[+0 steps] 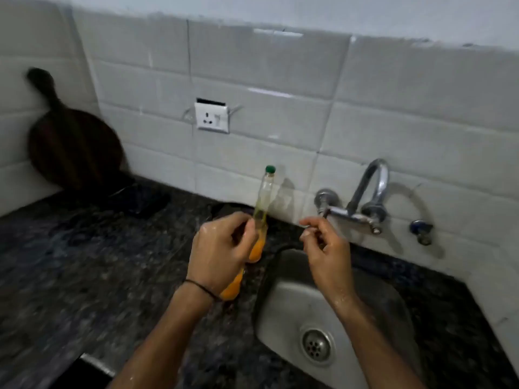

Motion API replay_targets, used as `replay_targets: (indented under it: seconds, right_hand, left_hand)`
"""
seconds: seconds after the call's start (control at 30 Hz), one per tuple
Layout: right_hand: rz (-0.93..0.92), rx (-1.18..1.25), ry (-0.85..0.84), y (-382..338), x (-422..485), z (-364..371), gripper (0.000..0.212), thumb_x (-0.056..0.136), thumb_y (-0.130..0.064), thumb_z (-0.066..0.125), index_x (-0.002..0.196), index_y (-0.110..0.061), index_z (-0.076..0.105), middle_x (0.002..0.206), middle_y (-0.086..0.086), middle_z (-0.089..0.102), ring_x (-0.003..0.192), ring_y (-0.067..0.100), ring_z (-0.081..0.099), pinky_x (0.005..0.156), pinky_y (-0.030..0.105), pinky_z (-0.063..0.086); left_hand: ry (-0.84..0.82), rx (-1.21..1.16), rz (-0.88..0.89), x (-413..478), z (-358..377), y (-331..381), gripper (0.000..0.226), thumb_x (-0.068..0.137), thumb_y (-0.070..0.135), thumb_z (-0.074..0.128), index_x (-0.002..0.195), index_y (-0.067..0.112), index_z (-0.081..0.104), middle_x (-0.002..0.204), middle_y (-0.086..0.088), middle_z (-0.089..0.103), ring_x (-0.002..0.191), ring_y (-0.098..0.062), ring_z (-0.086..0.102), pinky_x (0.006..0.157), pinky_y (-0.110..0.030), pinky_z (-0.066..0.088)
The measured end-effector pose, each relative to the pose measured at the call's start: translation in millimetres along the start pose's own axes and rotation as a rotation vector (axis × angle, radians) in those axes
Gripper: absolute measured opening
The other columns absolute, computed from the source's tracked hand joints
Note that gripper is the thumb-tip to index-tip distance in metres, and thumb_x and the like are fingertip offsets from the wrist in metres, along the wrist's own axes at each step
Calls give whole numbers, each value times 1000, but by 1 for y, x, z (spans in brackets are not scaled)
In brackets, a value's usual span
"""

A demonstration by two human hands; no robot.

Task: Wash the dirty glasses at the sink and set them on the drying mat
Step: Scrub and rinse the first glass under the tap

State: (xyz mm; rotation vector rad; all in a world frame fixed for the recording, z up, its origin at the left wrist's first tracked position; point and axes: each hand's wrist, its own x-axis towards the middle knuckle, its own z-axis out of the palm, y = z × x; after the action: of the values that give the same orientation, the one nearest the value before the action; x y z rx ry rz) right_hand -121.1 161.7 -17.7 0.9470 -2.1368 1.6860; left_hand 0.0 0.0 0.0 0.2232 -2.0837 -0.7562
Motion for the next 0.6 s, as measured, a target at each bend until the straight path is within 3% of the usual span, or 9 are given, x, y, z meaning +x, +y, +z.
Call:
replay_targets:
  seconds: [0.13, 0.27, 0.37, 0.43, 0.53, 0.6]
  right_hand:
    - [68, -86, -275, 25, -36, 43, 27, 96, -14, 62, 122, -23, 61, 105, -3, 53, 88, 5, 56, 77, 15, 46]
    - [153, -234, -567, 55, -57, 87, 53, 93, -35, 66, 142, -34, 46, 128, -5, 39, 117, 9, 46, 100, 23, 41]
    - [229, -270, -635, 69, -63, 113, 56, 89, -37, 70, 140, -32, 48, 133, 0, 39, 125, 18, 46, 104, 29, 41]
    - [261, -274, -631, 75, -67, 129, 50, 87, -37, 73, 132, -30, 53, 133, 1, 43, 123, 20, 48, 103, 34, 44]
    - [267, -257, -542, 80, -71, 144, 38, 87, -37, 72, 119, -25, 56, 122, 0, 52, 112, 21, 55, 94, 42, 49]
    - [249, -264, -499, 83, -72, 151, 31, 90, -36, 68, 115, -23, 56, 118, 0, 54, 106, 23, 57, 88, 46, 50]
  left_hand:
    - [-36, 29, -264, -61, -4, -52, 33, 94, 43, 47, 77, 20, 65, 60, 4, 60, 54, -13, 56, 50, -44, 44]
    - [-140, 176, -462, -105, 2, -96, 29, 93, 40, 50, 78, 21, 66, 63, 4, 62, 57, -13, 58, 51, -39, 47]
    - [-263, 265, -462, -123, 17, -122, 17, 94, 25, 59, 93, 17, 73, 88, -1, 72, 81, -19, 65, 68, -37, 53]
    - [-364, 357, -405, -133, 27, -139, 23, 94, 28, 58, 110, 18, 73, 116, -1, 70, 107, -21, 61, 87, -39, 52]
    - [-469, 421, -457, -140, 36, -150, 39, 99, 36, 49, 136, 26, 56, 150, 3, 47, 140, -23, 38, 108, -42, 38]
    - [-551, 435, -490, -144, 39, -153, 49, 102, 41, 39, 149, 30, 37, 160, 7, 28, 148, -20, 22, 114, -40, 28]
